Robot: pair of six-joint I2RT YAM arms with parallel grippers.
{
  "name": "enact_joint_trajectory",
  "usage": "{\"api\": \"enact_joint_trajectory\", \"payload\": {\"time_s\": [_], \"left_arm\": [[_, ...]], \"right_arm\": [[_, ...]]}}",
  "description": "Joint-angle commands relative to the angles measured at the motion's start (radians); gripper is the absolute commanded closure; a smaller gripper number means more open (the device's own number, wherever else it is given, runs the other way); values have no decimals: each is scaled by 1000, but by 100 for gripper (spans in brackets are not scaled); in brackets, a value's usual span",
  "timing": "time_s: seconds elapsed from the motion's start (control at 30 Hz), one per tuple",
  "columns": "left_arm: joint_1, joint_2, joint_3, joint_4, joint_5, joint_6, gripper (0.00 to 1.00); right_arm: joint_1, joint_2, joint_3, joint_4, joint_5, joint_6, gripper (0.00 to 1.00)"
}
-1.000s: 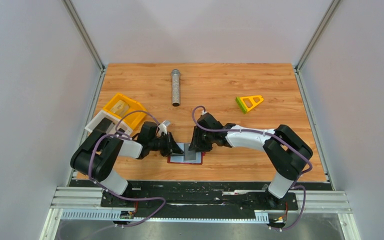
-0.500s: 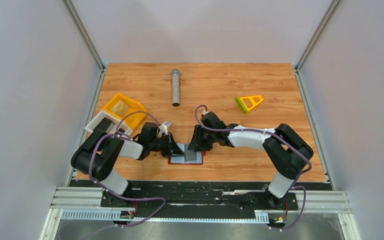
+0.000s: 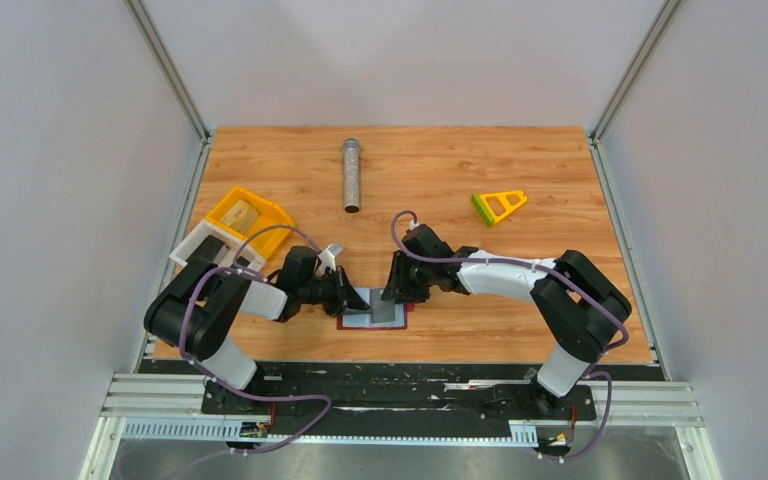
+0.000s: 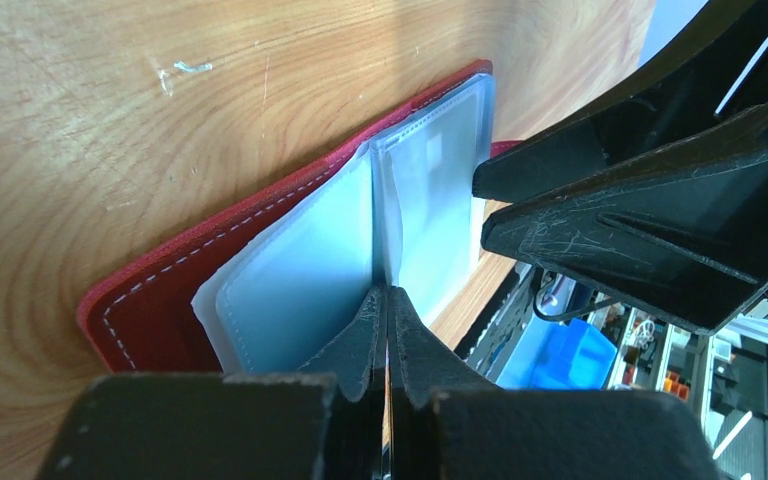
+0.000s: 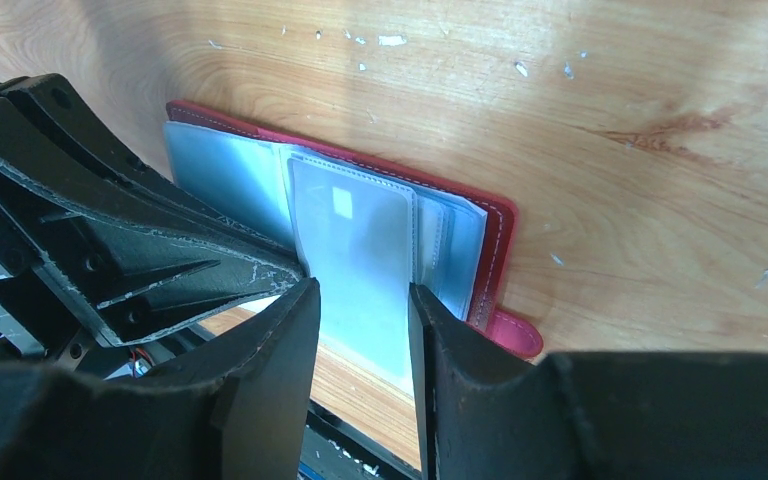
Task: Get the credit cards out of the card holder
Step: Remove the credit card from the card holder.
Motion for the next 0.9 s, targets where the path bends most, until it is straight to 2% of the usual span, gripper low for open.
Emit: {"api": "enact_joint_trajectory", "payload": {"time_s": [0.0, 0.4, 0.6, 0.87], "left_arm": [[-10, 11, -16, 42, -18, -9, 99], [-12, 4, -27, 43, -23, -9, 98], [-14, 7, -30, 51, -21, -10, 98], [-16, -28, -39, 44, -21, -20, 95]], "right_arm": [[-3, -8, 27, -42, 29, -29, 60], [-2, -1, 14, 22, -42, -15, 61], [-1, -10, -6, 113, -148, -10, 61], [-2, -28, -17, 132, -156, 5, 62]]}}
